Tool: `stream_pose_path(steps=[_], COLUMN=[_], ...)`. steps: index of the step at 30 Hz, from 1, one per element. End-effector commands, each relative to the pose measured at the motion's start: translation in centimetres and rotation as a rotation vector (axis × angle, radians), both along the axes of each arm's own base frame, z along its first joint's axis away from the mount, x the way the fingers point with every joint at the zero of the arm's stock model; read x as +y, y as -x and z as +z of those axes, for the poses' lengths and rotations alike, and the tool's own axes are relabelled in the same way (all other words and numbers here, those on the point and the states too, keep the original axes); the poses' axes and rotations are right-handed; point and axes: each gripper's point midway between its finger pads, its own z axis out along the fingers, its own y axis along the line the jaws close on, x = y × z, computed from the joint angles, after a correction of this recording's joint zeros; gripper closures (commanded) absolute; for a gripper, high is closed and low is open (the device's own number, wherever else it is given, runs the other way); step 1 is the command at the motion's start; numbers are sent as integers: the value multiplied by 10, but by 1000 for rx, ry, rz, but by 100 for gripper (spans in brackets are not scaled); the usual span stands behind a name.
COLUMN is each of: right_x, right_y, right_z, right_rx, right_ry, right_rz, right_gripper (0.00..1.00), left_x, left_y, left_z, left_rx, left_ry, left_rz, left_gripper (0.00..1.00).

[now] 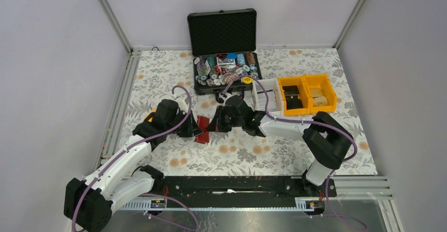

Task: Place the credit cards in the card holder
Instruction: Place the card holder at the center of the board.

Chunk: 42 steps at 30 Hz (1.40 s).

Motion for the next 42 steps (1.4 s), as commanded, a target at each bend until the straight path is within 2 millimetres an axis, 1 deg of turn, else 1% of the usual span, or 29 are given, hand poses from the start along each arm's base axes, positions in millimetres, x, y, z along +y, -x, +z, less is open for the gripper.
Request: stream_pose_path(steps=[1,9,19,28,31,34,36,37,38,39,42], right_x=[51,58,67,74,70,55,39,30,20,9,-29], right_y=[9,10,7,0,-2,-7,-11,-13,-15,-19,-29], right_z=[64,62,68,76,74,69,62,64,62,61,57], right_rx=[-95,-87,-85,-102,-113,-139,-157,-175,-193,-210,-266], right_ry=[-241,-256,-297,-317,-285,-208,-120,-89,-49,-14,90], right_rz=[102,125,129,121,106,52,9,-13,-39,-74,-169], right_gripper=[100,100,100,100,100,99,88,82,76,66,45], left_x=[-55,-56,-59,-59,-54,-44,-38,-37,-37,-36,-39], left_y=[10,13,15,16,10,-3,-11,-15,-18,-21,-29], left_z=[75,77,81,83,78,69,60,56,53,47,34], left_rx=[-154,-162,-168,-172,-171,-157,-132,-118,-109,-91,-69], left_ry=[312,329,356,366,333,282,274,284,290,291,318], left_rz=[-244,-259,-274,-275,-233,-143,-75,-51,-28,0,42], left_gripper=[100,100,100,100,100,100,100,100,100,100,100])
